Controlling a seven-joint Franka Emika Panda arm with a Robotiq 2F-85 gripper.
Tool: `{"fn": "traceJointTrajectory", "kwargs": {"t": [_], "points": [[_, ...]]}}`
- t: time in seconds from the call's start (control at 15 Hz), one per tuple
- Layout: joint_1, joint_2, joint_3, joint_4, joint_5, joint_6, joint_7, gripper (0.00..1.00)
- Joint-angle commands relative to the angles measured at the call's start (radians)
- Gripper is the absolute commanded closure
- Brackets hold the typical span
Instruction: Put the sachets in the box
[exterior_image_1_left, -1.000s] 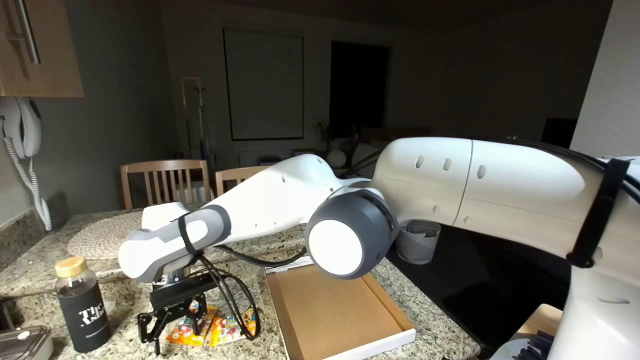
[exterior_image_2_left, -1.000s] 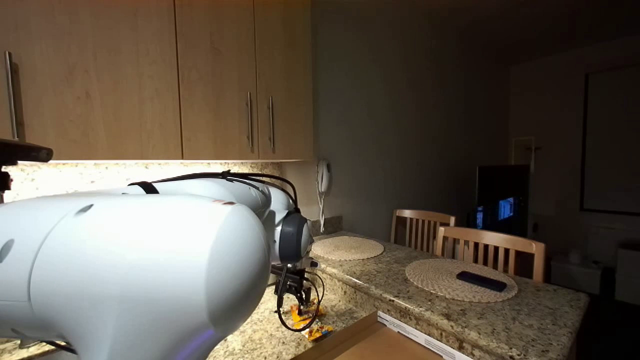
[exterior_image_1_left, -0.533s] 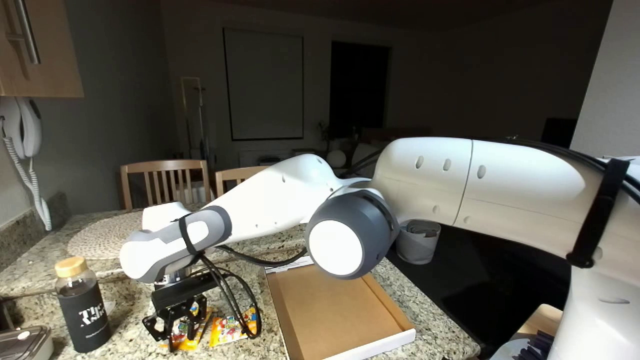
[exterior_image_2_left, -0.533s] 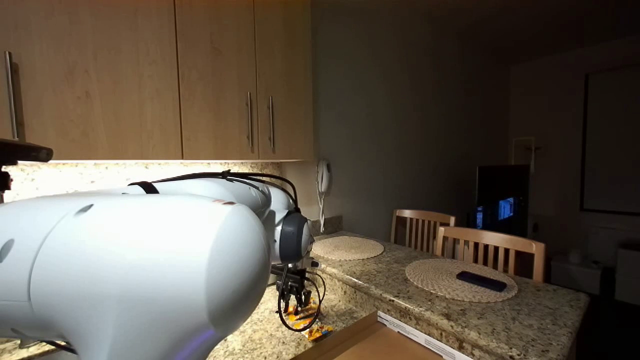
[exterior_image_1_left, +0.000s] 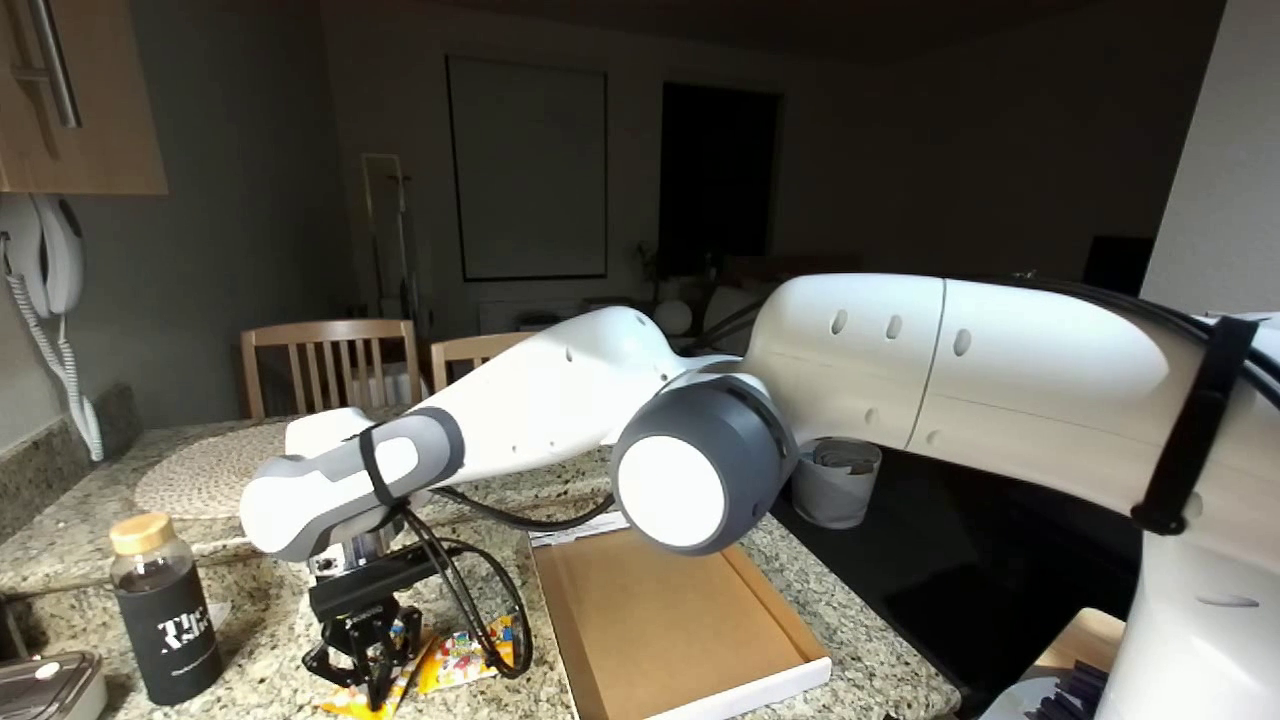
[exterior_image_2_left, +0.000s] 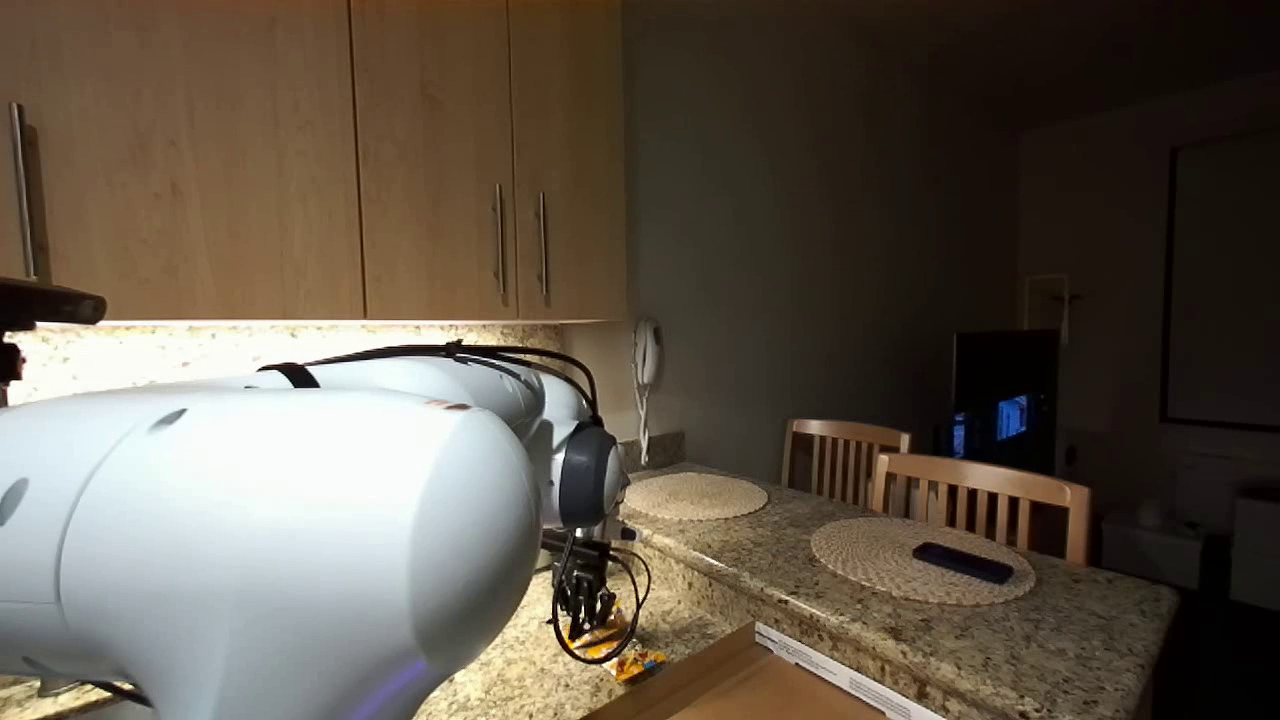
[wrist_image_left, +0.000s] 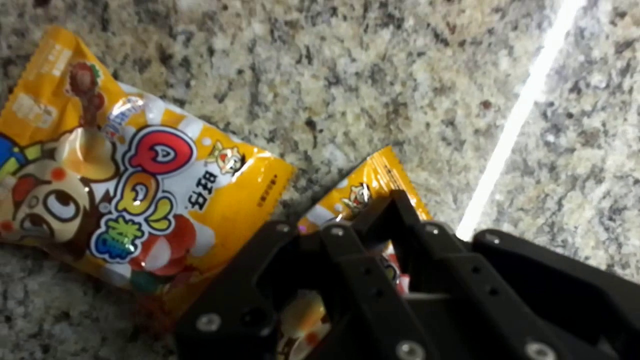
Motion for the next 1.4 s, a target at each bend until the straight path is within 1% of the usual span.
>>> {"fn": "traceJointTrajectory", "kwargs": {"t": [0.0,0.07,0.13,0.2,0.33,0.53,0.73,0.87,0.93,1.0,1.33], "points": [[-0.016,0.000,0.035,0.008,0.010,-0.087,0.001,0.95],[-0.018,0.000,0.042,0.014,0.013,-0.104,-0.004,0.95],[-0.020,0.000,0.049,0.020,0.016,-0.107,-0.007,0.80],[-0.021,0.000,0.053,0.024,0.019,-0.097,-0.004,0.69],[-0.024,0.000,0.056,0.038,0.023,-0.079,0.008,0.58],[-0.042,-0.001,0.056,0.054,0.036,-0.073,0.023,0.38],[-0.061,-0.002,0.064,0.051,0.048,-0.064,0.007,0.19],[-0.056,-0.002,0.057,0.045,0.045,-0.026,0.021,0.06],[-0.052,-0.002,0.050,0.041,0.040,-0.009,0.031,0.02],[-0.051,-0.002,0.046,0.039,0.038,0.003,0.038,0.00],[-0.074,0.002,0.035,0.033,0.049,0.006,0.127,0.00]]}}
